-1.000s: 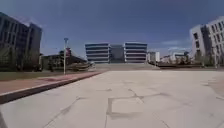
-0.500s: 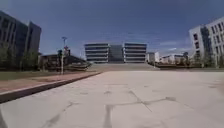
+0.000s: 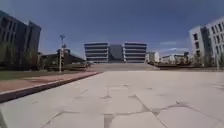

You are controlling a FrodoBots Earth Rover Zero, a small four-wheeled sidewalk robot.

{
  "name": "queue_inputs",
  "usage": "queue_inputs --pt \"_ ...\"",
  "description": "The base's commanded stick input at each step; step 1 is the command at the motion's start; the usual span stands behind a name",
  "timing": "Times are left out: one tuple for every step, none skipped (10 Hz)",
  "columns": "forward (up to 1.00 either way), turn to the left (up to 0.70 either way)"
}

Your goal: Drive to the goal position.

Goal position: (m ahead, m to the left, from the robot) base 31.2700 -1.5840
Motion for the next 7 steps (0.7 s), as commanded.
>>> queue_inputs --pt "0.7 -0.05" --pt "0.7 -0.05" --pt "0.7 -0.05" --pt "0.7 -0.05" --pt "0.7 -0.05" --pt "0.7 -0.05" --pt "0.7 -0.05"
